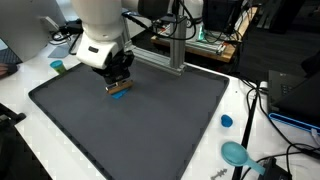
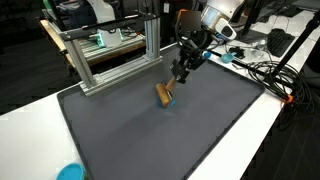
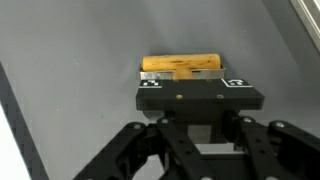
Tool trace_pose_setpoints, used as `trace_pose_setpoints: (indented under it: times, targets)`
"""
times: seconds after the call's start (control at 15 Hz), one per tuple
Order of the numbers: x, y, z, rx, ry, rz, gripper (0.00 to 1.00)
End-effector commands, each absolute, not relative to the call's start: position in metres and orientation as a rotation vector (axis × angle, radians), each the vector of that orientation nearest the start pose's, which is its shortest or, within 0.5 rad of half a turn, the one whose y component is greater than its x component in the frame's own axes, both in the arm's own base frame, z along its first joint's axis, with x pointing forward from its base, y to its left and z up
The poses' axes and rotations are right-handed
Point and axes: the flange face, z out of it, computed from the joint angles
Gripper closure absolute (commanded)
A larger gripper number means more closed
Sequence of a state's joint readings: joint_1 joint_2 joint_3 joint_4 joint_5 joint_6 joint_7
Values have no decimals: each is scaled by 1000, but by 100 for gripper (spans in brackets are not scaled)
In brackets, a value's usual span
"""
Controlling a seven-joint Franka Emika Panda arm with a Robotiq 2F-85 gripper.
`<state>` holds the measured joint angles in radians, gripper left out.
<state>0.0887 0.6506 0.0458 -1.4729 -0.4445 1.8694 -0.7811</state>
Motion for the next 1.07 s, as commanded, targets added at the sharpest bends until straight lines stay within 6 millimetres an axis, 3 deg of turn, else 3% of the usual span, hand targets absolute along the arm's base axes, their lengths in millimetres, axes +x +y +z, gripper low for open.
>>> trace_pose_setpoints:
  times: [0.0,0.4,0.53,0.6,0.67,0.87,1.0]
  targets:
    - [682,31,226,-2876,-1746,708,78]
    - [679,25,219,-2883,-1743,758,78]
    - [677,13,210,-2898,-1723,827,78]
    - [678,6,219,-2917,-1682,856,78]
    - [680,1,232,-2931,-1648,839,78]
    - [680,-19,325,-2941,-1517,632,78]
    - [678,-31,364,-2939,-1420,497,78]
